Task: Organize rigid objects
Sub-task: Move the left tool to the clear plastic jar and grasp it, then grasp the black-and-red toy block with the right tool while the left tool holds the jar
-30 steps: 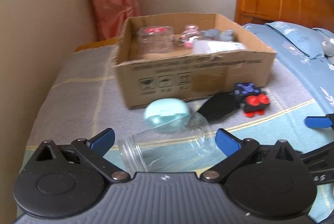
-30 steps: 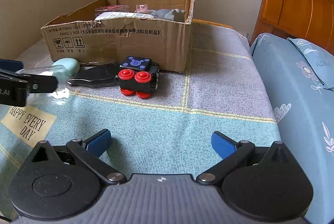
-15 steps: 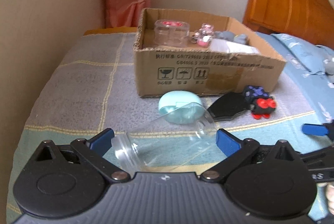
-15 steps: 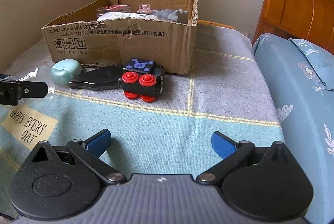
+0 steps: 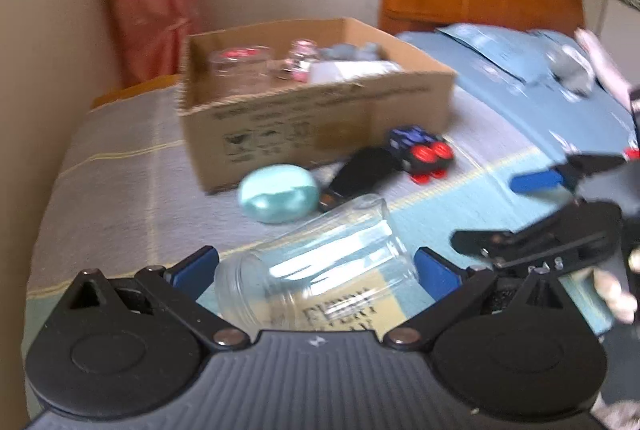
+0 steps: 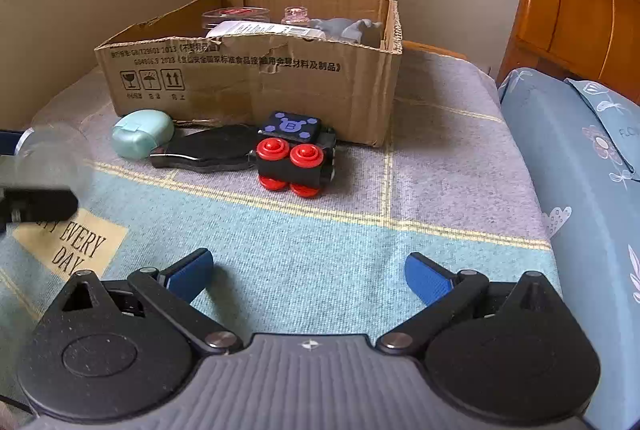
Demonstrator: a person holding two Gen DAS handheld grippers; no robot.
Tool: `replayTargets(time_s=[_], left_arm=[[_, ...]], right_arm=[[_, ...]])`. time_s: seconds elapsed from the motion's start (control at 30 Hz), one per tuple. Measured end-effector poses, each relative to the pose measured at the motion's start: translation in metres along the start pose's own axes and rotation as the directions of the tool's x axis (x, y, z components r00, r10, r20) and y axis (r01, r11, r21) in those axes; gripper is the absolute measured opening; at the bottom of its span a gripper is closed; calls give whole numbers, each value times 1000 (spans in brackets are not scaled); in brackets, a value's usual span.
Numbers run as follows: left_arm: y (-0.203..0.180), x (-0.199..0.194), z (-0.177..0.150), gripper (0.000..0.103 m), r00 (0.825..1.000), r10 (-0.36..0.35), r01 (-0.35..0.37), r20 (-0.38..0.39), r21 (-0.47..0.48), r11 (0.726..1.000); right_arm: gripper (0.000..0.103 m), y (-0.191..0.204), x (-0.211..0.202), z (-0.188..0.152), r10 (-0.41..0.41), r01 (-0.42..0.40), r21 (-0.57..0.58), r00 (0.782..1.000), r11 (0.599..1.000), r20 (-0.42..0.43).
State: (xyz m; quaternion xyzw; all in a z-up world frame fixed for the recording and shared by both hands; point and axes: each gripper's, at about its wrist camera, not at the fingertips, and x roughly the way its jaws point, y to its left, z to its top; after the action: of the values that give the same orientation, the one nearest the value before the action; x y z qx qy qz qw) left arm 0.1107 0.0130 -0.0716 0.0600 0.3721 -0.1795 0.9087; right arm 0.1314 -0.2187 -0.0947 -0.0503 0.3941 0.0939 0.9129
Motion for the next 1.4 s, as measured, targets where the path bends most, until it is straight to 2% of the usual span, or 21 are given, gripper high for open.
replayTargets(time_s=[0.1,0.13,0.2,0.27,0.5,0.6,0.87,1.03,1.13,1.33,1.4], left_arm=[[-2,11,-5,102,994,-98,98,-46,-4,995],[-3,14,-8,102,992,-110,110,-66,-8,994],[-3,23,-12,102,990,-100,99,-96,-20,995],[-4,22,-14,102,993,-85,83,-77,-24,996],[1,26,-6,102,992,-118,111,-49,-127,986],[3,29,-6,102,995,-84,75,-59,-140,987],[17,27,-13,102,996,59,-65,-67,-84,994],[18,30,-13,102,994,81,-86,-70,-73,994],[20,30,-13,102,994,82,-87,-72,-75,993],[26,28,-12,102,989,117,-126,-89,-108,986],[27,28,-11,102,987,130,-141,-90,-120,983]], right_arm=[[103,1,-2,-1,7,-7,-8,1000,1000,-1],[103,2,-2,-2,9,-9,-10,1000,1000,0],[103,2,-3,-2,10,-10,-11,1000,1000,-2],[103,2,-4,-3,22,-22,-10,1000,1000,-3],[103,3,-4,-3,21,-21,-22,1000,1000,0],[103,3,-3,-2,17,-17,-19,1000,1000,4],[103,-6,0,10,29,-29,7,999,1000,27],[103,-2,18,38,-18,16,27,997,1000,73],[103,-4,32,50,-30,25,68,997,997,72],[103,-13,37,50,-108,105,88,994,991,33],[103,-16,37,47,-111,108,94,993,990,27]])
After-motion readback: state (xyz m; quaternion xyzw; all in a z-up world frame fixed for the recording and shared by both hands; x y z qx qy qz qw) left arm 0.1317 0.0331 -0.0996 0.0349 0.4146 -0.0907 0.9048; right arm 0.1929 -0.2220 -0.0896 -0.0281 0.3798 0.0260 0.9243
